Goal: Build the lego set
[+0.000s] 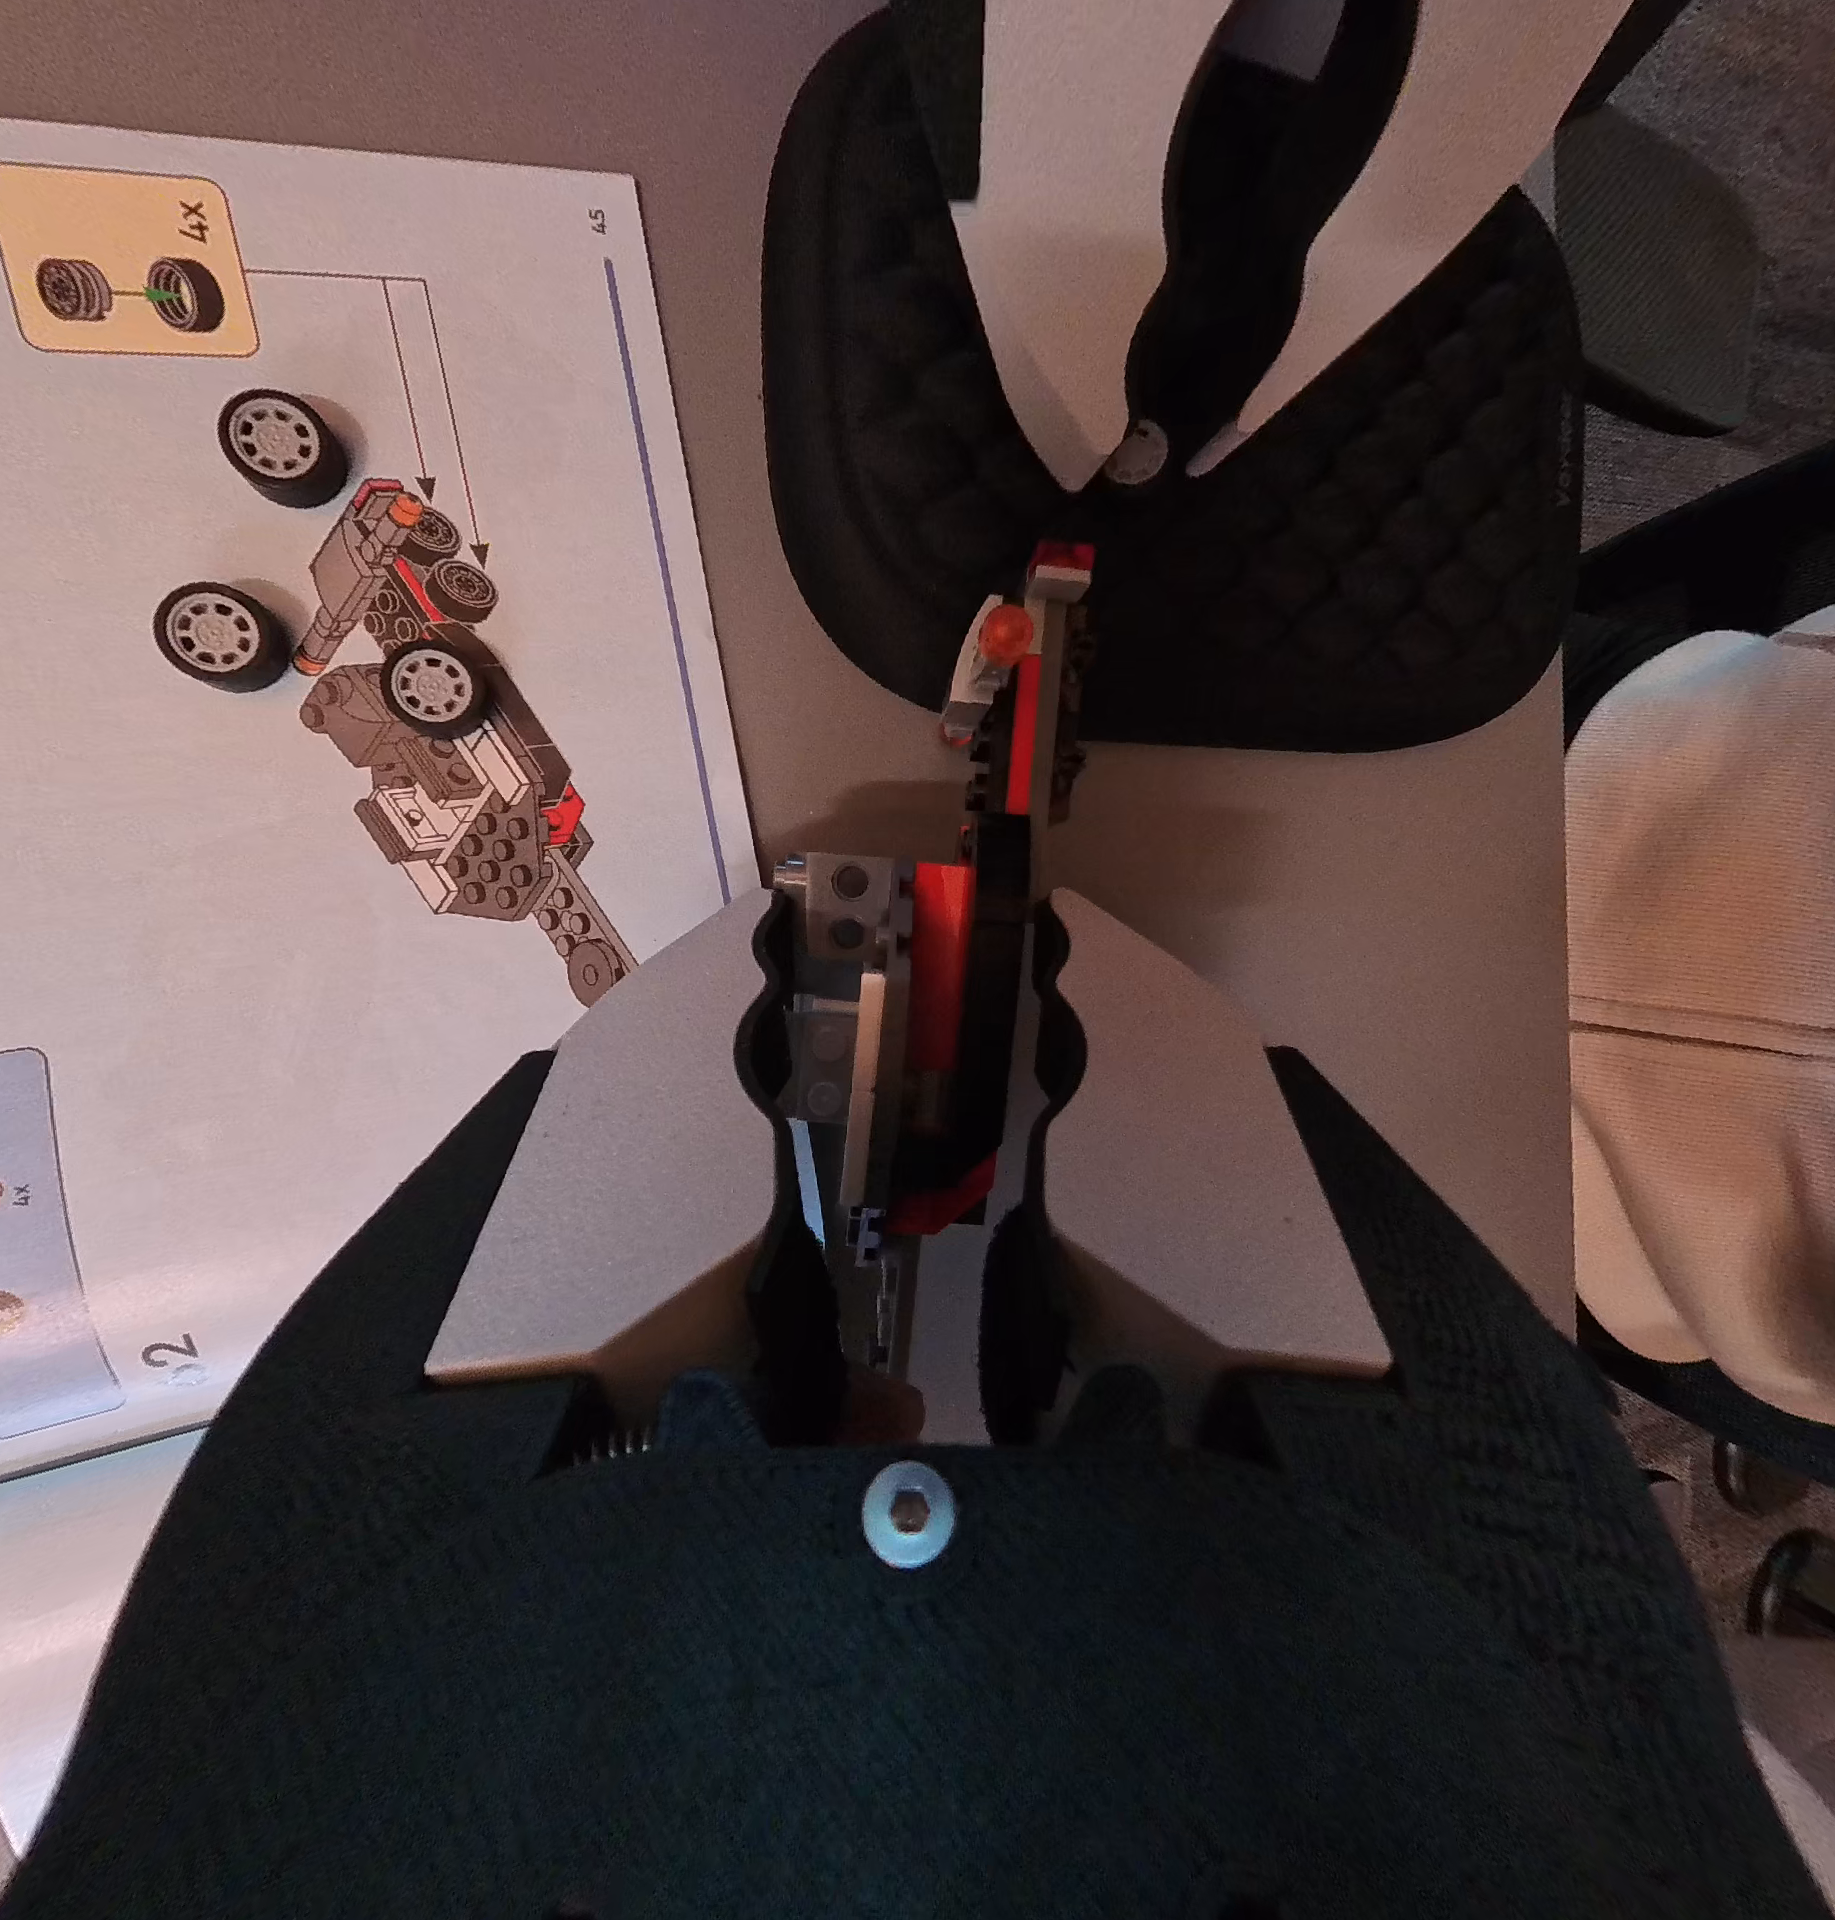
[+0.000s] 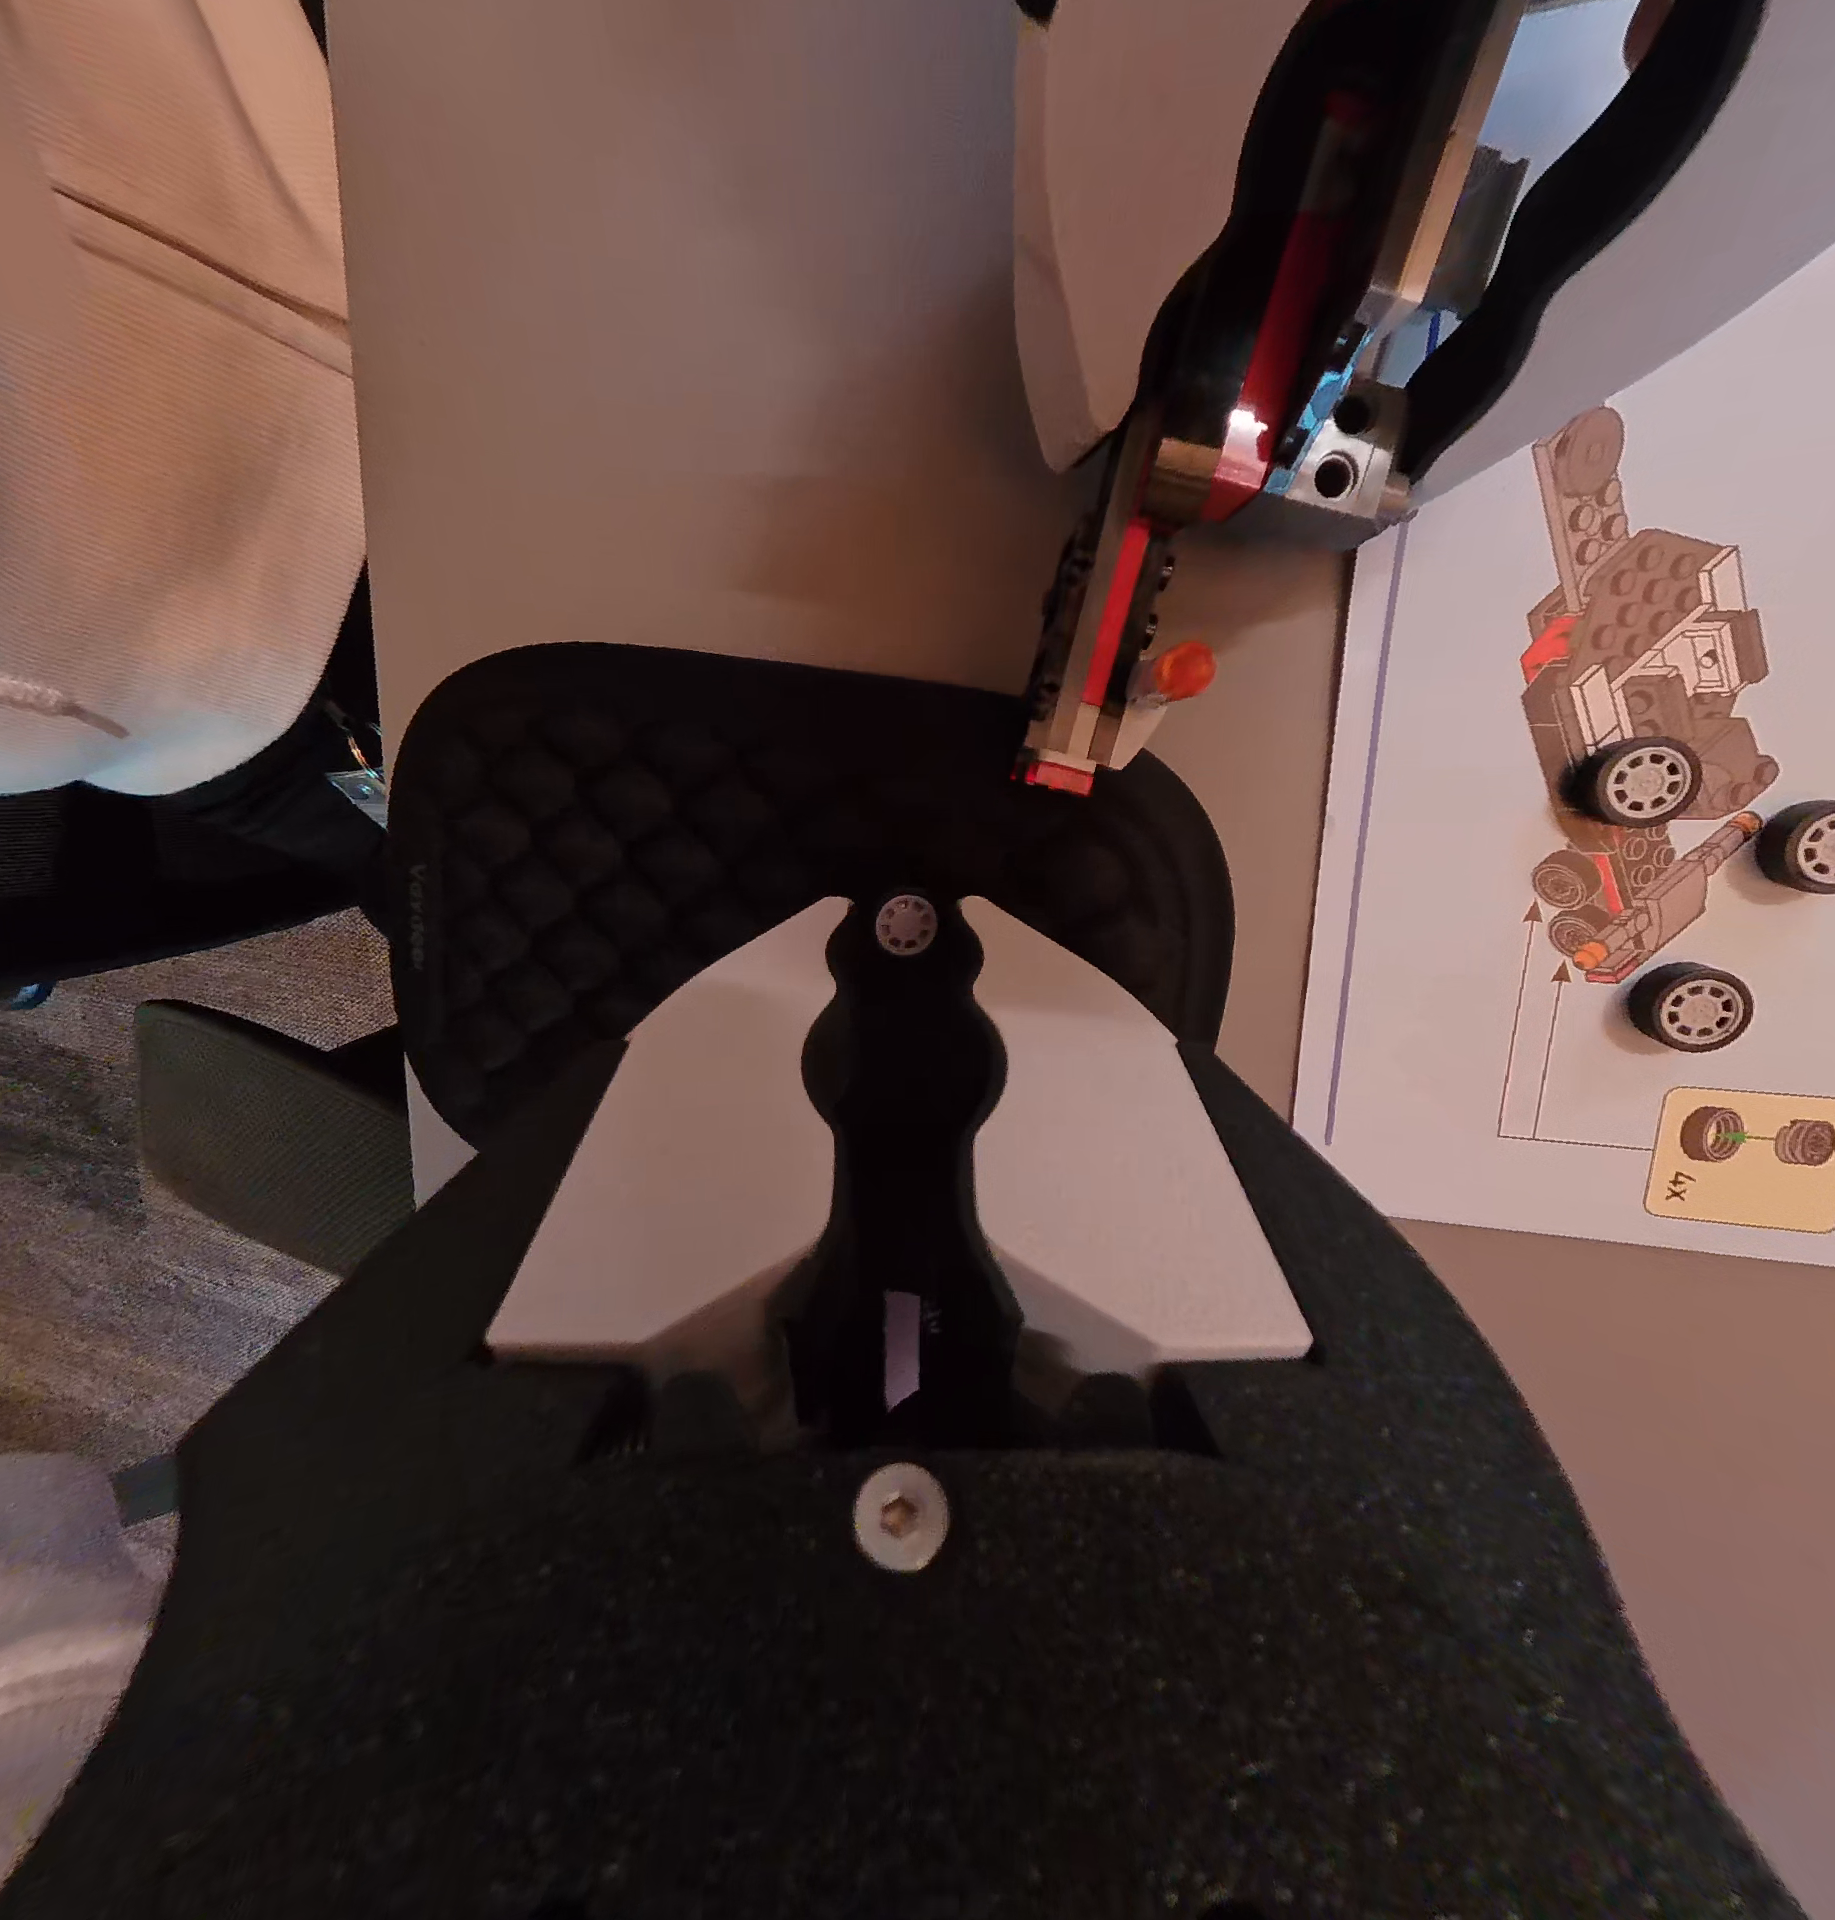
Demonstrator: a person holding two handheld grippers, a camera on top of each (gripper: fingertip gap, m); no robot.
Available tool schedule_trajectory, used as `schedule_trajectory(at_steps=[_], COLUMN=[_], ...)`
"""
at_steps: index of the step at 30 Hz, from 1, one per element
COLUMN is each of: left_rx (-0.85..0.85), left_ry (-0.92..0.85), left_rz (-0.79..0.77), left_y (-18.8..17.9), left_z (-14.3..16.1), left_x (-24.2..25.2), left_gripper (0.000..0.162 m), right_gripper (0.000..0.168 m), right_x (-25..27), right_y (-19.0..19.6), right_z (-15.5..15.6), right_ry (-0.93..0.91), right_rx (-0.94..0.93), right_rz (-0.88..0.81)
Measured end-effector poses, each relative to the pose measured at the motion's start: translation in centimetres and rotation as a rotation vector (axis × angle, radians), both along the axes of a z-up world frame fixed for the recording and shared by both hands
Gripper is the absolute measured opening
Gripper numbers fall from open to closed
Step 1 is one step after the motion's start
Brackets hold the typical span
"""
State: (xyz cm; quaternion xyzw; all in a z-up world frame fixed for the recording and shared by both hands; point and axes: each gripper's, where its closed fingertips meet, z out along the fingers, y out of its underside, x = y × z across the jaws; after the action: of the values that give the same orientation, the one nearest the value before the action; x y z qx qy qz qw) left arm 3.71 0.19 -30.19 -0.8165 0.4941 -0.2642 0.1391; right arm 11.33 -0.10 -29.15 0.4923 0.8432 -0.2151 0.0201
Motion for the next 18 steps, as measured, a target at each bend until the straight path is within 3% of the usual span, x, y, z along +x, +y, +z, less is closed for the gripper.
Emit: schedule_trajectory(at_steps=[11,18], left_rx=[-0.012,0.023], left_ry=[-0.014,0.019], left_rz=[0.002,-0.007], left_y=[0.0,0.0], left_z=[0.0,0.0], left_x=[0.0,0.0], left_gripper=[0.044,0.044], right_gripper=[0.014,0.014], right_x=[-3.5,-4.4], right_y=[0.9,0.2], right_z=[3.9,3.4], right_ry=[0.306,0.256], right_rx=[0.186,0.280], right_rz=[-0.061,-0.048])
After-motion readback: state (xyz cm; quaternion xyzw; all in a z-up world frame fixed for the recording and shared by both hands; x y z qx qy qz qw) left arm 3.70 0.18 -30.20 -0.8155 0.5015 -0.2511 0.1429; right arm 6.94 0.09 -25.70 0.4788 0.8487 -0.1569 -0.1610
